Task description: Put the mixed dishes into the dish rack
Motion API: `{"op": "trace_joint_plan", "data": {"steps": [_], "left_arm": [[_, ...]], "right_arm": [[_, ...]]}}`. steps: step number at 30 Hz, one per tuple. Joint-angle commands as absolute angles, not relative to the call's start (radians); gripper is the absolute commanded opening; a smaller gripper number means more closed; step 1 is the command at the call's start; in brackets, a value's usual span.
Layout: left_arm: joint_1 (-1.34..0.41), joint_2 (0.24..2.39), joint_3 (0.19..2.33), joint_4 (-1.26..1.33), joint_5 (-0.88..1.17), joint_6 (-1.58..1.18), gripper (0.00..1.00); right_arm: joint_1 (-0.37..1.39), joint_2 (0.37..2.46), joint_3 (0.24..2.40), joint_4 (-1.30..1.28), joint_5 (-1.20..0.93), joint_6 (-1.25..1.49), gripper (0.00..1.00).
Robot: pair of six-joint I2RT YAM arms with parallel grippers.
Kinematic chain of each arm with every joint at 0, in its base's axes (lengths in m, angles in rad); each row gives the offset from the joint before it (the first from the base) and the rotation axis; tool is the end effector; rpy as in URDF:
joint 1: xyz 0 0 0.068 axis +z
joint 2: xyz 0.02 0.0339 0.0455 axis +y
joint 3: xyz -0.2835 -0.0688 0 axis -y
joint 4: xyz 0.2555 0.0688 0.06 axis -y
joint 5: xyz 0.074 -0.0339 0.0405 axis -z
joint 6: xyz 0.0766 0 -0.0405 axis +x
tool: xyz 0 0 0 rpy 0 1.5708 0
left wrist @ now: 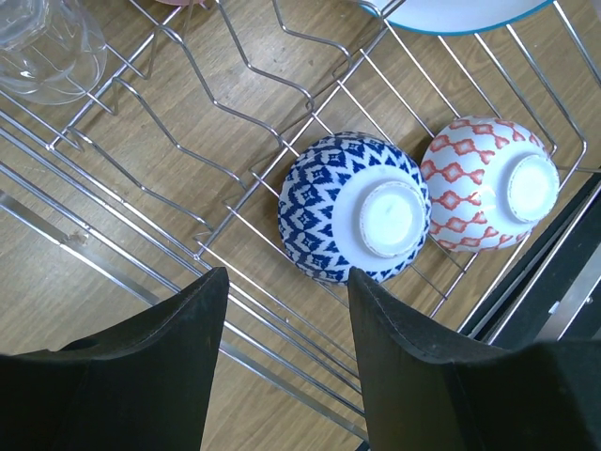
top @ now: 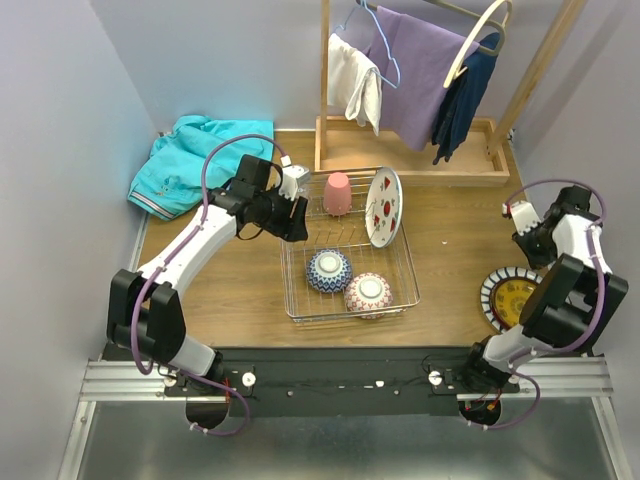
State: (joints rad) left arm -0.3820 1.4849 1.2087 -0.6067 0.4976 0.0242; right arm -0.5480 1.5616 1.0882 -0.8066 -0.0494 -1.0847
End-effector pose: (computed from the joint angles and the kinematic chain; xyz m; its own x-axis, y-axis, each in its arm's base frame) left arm 0.3089 -0.1635 0.2748 -0.7020 0.3049 -0.6436 0.6260 0.6952 -0.3533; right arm 0.2711 -0.1610 0.1897 -0.8314 -0.5271 -0.1758 -0.4856 0.8430 -0.2314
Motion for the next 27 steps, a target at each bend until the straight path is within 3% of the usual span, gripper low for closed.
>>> {"op": "trace_joint_plan", "data": {"steps": [1,4,5,6,9,14,27], "left_arm": [[-0.385,1.43,1.201,-0.575,0.508,0.014,0.63],[-0.387,1.416,1.186,-0.561,0.514,0.003,0.63],[-0.385,1.41,1.183,-0.56,0.517,0.005,0.63],[-0.385,1.407,1.178,-0.561,0.523,0.003,0.63],[-0.385,1.401,1.177,-0.574,0.528,0.008,0.63],[-0.385,1.411,1.184,-0.595,0.534,0.017,0.63],[-0.385,1.451,1.189,-0.586,0.525,0.02,0.63]], "right_arm": [[-0.511,1.487,1.103,-0.807,-0.038,-1.068,0.06],[-0.509,1.477,1.106,-0.83,-0.034,-1.037,0.11],[-0.509,1.486,1.106,-0.834,-0.028,-1.034,0.21],[-0.509,1.496,1.108,-0.853,-0.02,-1.029,0.41],[-0.511,1.563,1.129,-0.9,0.02,-1.046,0.57],[-0.512,1.641,1.167,-0.914,0.018,-1.066,0.6],[-0.534,1.799,1.29,-1.093,0.005,-1.153,0.57]]}}
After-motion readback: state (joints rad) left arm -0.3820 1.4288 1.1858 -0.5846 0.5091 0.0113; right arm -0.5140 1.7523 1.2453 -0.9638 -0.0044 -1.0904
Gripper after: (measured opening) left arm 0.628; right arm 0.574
